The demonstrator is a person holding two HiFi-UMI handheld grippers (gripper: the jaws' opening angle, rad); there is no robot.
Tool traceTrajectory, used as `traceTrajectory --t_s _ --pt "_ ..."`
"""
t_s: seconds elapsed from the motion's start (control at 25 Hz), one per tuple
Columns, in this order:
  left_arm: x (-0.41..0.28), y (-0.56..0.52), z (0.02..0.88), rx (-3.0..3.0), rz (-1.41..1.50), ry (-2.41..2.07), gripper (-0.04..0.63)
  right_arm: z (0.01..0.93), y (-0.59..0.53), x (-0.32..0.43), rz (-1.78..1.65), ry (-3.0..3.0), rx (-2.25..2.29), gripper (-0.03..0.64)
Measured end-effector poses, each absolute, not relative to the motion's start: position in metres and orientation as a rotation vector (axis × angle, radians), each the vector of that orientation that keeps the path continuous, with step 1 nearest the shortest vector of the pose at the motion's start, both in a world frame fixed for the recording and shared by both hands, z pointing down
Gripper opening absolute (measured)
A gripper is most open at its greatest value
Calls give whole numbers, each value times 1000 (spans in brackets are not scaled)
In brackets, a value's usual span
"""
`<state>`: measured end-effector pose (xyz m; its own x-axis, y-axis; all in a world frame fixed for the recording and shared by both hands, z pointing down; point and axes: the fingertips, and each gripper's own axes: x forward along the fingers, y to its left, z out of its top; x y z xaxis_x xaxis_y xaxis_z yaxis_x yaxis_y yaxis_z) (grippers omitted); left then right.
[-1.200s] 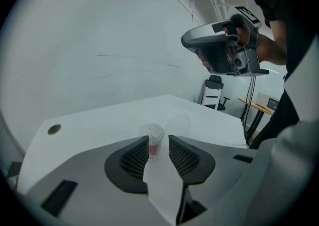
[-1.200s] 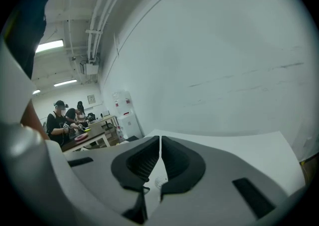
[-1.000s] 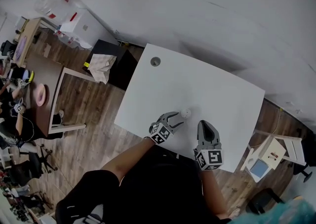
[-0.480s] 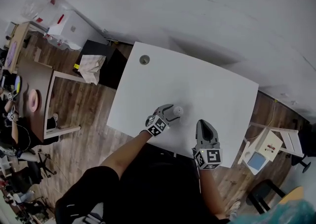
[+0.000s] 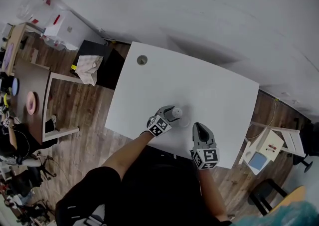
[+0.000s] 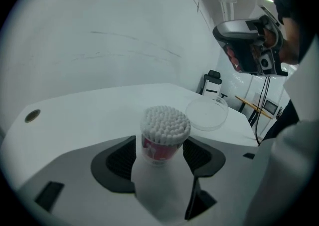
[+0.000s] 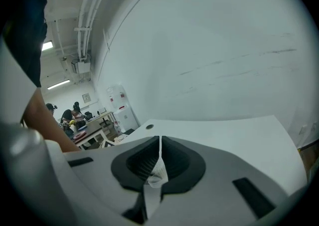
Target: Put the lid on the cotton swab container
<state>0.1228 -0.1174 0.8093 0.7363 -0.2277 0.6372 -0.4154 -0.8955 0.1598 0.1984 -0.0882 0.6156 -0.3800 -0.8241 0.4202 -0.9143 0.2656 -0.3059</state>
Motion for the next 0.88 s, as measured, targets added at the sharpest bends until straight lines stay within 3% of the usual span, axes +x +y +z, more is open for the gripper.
traceTrajectory --t_s 0.76,0.88 --pt "133 -108 812 2684 945 -493 273 687 -68 179 700 -2267 1383 37" --pt "131 -105 812 2680 947 -497 273 693 -63 177 726 -2280 1361 85"
